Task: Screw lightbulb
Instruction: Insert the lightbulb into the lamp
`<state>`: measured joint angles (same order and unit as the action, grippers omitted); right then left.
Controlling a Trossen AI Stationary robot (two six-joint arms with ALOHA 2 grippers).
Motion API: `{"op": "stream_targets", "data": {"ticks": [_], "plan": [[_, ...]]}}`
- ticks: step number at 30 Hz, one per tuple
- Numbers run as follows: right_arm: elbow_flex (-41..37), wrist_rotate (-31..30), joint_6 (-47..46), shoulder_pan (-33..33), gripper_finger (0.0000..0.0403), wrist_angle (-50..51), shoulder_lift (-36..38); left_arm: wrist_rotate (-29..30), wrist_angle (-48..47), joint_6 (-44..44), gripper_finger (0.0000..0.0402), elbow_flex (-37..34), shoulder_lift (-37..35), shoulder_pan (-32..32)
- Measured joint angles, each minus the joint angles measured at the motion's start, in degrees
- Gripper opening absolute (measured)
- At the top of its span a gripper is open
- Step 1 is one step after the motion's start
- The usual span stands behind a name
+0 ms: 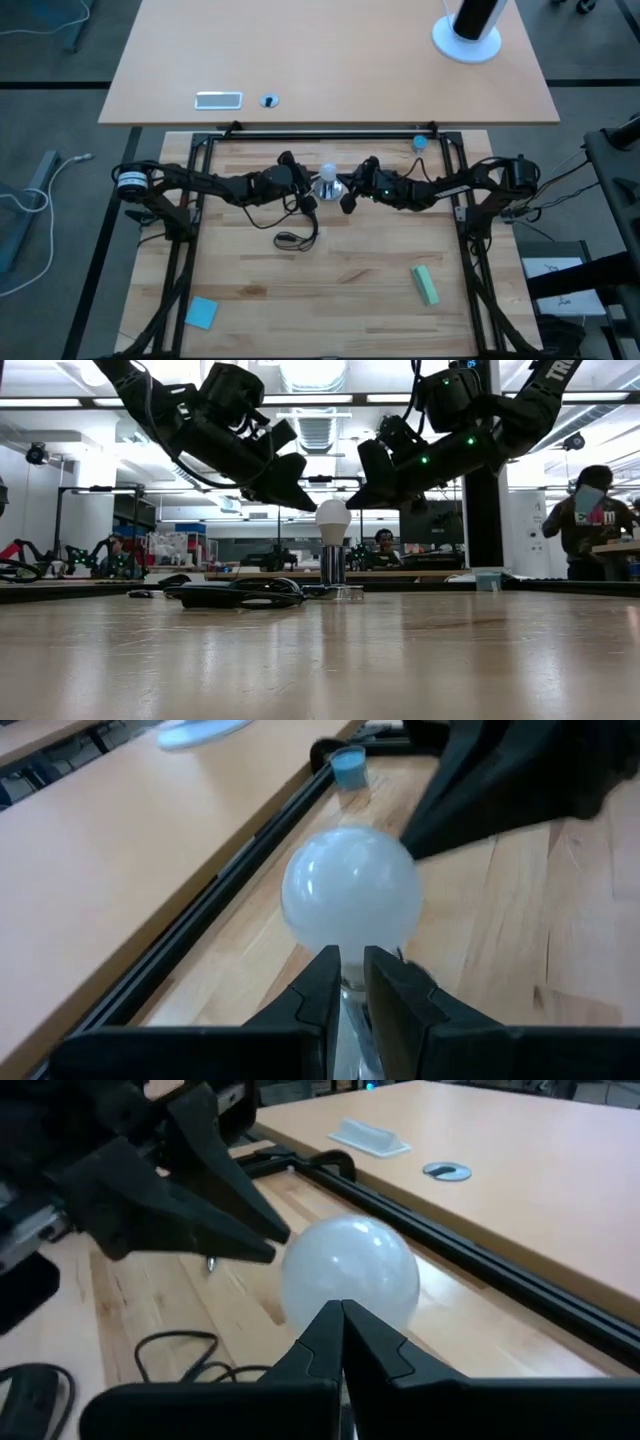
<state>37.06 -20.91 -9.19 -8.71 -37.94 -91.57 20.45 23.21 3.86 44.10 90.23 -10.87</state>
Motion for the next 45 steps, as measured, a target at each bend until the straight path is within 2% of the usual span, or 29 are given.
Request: {"op": "stream_targets", "data": {"ticks": [7, 12, 17, 29, 35, 40, 45], "plan": [[0.02, -4.37, 0.22, -0.26, 0.0, 3.61, 1.24, -0.01, -1.39, -0.33, 0.0041, -0.01, -1.37, 0.7], [0.05, -4.5, 0.85, -1.51, 0.0, 2.76, 1.15, 0.0, -1.08, -0.03, 0.0041, -0.01, -0.27, 0.2], [0.07, -2.05, 0.96, -2.19, 0.0, 2.1, 1.07, -0.02, 2.58, 0.1, 0.0041, -0.01, 1.52, 0.11], [0.07, 1.94, -1.1, -2.15, 0.0, 1.65, 1.05, 0.23, 2.5, 0.09, 0.0041, -0.01, 2.0, -0.3], [0.07, 3.7, -1.69, -2.01, 0.0, 1.63, 1.05, 3.61, 2.92, -0.09, 0.0041, -0.01, 2.0, -0.39], [0.07, 2.47, -2.7, -2.03, 0.0, 4.16, 1.94, 3.62, 0.19, -0.44, 0.0041, -0.01, 1.13, -0.28], [0.09, -1.83, -2.72, -2.64, 0.0, 6.93, 3.78, 2.46, -1.27, -0.93, 0.0041, -0.01, 0.23, -0.28]]}}
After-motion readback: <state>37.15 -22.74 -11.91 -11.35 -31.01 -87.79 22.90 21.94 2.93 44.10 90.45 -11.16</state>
